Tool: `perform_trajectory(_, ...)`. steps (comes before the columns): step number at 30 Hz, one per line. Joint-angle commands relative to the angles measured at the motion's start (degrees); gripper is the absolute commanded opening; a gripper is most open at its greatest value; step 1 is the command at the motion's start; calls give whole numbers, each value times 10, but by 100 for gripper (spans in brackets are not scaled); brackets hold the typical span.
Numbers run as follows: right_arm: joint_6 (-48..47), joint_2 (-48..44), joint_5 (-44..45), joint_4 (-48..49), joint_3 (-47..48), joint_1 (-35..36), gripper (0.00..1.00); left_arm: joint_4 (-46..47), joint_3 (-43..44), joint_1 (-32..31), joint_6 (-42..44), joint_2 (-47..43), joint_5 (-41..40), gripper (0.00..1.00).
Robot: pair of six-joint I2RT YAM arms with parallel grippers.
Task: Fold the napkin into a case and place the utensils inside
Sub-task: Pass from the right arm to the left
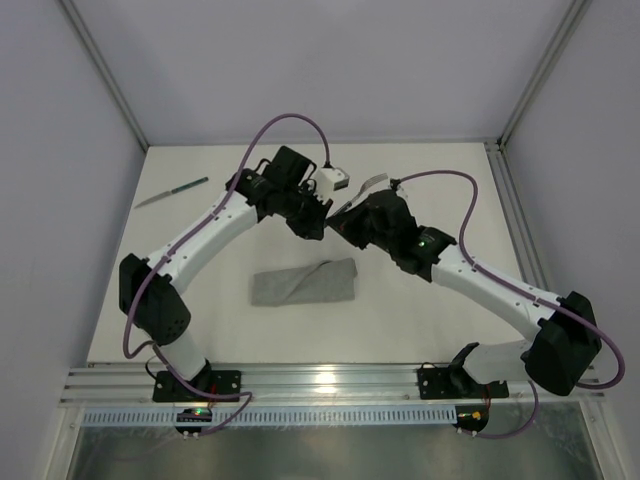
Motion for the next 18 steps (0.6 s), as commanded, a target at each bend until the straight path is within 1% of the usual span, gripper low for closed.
perform_trajectory(1,9,-4,-22,23,-7,4,3,26,15,2,7,-3,22,5)
perform_trajectory(2,9,-4,-25,24,-10,4,3,24,13,3,9,-4,24,0)
perform_trajectory(4,4,-5,-38,34,-18,4,3,23,3,3,15,-9,28,0)
perform_trajectory(7,-40,-5,-57,39,-15,3,3,23,-12,7,27,-21,28,0)
perform_trajectory(8,-88,-9,-62,38,-14,0,10,22,-25,10,29,-25,36,0)
perform_trajectory(11,-184,-37,-71,12,-5,-17,26,19,-52,34,36,-42,60,0)
perform_trajectory(12,-250,-46,-69,1,-3,-19,34,10,-57,42,42,-45,77,0)
perform_trajectory(13,-281,-56,-65,-21,0,-26,39,3,-60,55,47,-47,85,0)
perform_trajectory(14,-312,-78,-69,-22,-2,-28,42,-6,-62,60,52,-50,90,0)
perform_trajectory(15,-380,-87,-73,-24,-6,-30,45,-21,-65,66,58,-52,95,0)
perform_trajectory(17,-451,-120,-79,-32,-8,-32,46,-38,-71,68,81,-55,99,0)
perform_trajectory(18,-488,-132,-102,-34,-10,-32,47,-46,-75,69,89,-56,106,0)
